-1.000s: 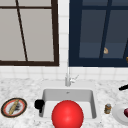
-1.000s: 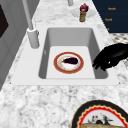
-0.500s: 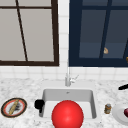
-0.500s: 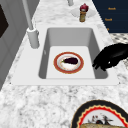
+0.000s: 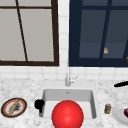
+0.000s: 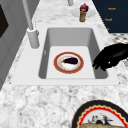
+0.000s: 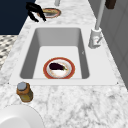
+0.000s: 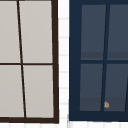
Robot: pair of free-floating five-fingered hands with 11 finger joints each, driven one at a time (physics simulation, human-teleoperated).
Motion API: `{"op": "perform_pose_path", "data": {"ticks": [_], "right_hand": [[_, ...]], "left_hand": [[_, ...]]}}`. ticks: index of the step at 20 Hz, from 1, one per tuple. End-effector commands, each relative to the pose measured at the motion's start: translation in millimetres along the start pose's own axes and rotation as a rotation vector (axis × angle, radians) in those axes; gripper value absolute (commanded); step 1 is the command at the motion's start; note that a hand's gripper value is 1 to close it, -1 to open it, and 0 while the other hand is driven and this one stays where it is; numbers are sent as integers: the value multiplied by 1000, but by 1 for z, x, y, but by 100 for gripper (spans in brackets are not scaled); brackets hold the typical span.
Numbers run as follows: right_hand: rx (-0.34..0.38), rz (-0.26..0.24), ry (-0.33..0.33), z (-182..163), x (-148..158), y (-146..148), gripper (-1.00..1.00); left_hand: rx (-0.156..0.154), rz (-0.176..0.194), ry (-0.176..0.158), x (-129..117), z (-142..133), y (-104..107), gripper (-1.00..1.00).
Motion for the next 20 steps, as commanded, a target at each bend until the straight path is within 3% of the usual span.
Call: {"op": "perform_pose_path", "data": {"ticks": [1,9,12,13,17,20], "right_hand": [[8,-155,18,3,2,2,-100],[4,-215,55,22,12,0,-100],[24,-178,62,25,15,-17,-100],[32,-105,64,24,12,-2,-100],[33,-166,0,38,32,-20,-100],[35,-198,24,47,35,-20,-100]], "left_hand": [[0,0,0,0,0,0,0],[0,0,0,0,0,0,0],[0,0,0,0,0,0,0],[0,0,0,0,0,0,0],[0,0,0,0,0,0,0],[0,0,0,0,0,0,0]]}}
